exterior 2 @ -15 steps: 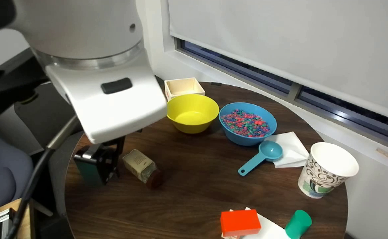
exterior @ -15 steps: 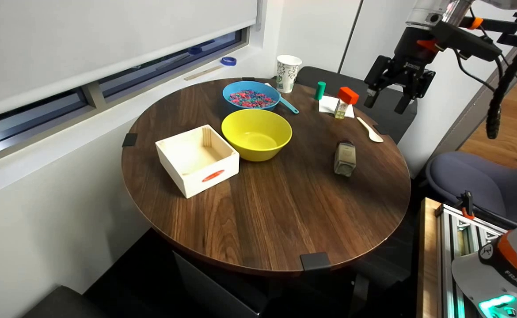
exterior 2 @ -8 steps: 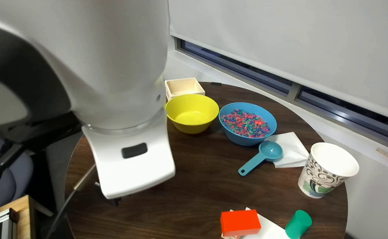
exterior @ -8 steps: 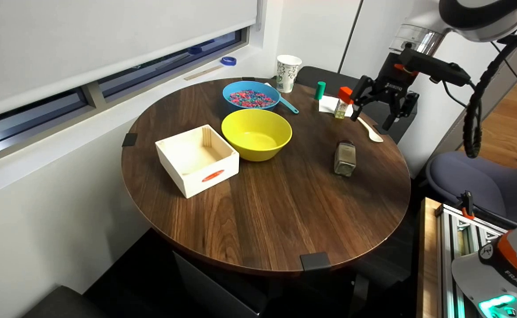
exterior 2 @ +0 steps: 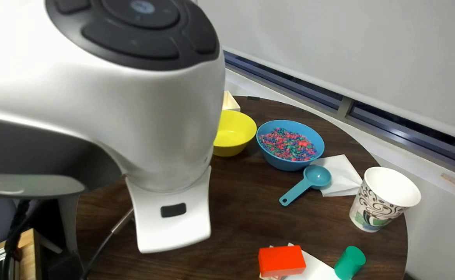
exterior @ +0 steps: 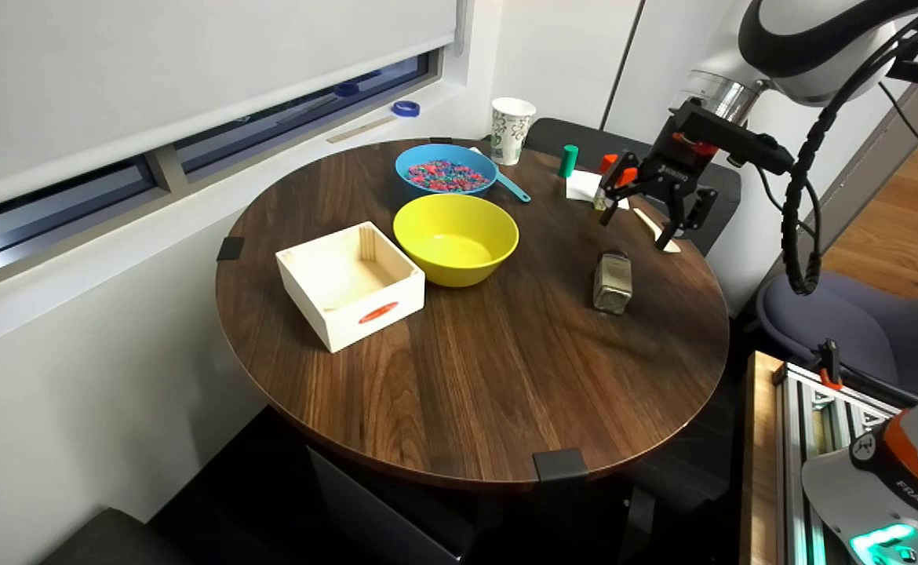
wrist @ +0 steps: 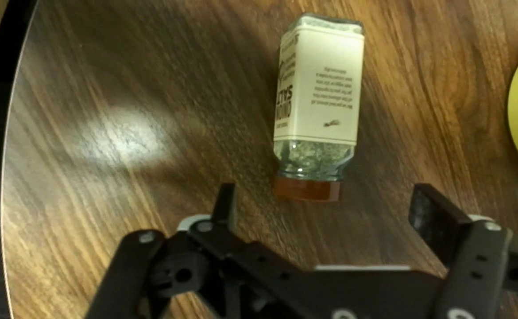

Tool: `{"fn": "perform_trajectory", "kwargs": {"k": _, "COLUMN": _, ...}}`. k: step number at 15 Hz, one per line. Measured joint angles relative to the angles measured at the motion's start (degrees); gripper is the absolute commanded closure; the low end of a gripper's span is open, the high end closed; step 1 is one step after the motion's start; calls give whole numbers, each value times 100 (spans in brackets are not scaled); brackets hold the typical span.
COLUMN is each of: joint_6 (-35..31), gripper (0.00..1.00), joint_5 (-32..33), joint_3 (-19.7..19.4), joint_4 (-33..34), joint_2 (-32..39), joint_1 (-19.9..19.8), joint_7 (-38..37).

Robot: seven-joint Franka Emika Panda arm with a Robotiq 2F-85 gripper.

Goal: Pick up the spice bottle

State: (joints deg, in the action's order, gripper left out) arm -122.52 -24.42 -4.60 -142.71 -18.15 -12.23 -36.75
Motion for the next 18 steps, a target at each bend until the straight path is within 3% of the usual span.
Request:
{"fn": "perform_trajectory", "kwargs": {"k": 9, "joint_6": -194, "gripper": 0, "joint_5": -289, "joint_3": -78, "joint_4": 20, "joint_2": 387, "joint_1": 55, "joint_7": 19}}
{"fn": "perform_trajectory", "kwargs": {"k": 11, "joint_6": -214, "gripper": 7, "joint_5": -289, "joint_3": -90, "joint_4": 40, "joint_2": 471, "joint_1": 57, "joint_7": 34}}
{"fn": "perform_trajectory", "kwargs": {"k": 16, "joint_6": -214, "gripper": 12, "joint_5": -403, "joint_3": -133, "joint_4": 111, "joint_2": 621, "joint_1": 89, "joint_7": 156}}
{"fn": "perform_trajectory", "kwargs": {"k": 17, "joint_6": -214, "gripper": 21, "joint_5": -430, "joint_3": -144, "joint_4": 122, "joint_2": 642, "joint_1": 95, "joint_7": 194}}
{"fn": "perform_trajectory", "kwargs": {"k": 18, "joint_6": -214, "gripper": 22, "joint_5": -456, "joint_3": -156, "joint_4": 132, "joint_2": 661, "joint_1": 101, "joint_7": 222}}
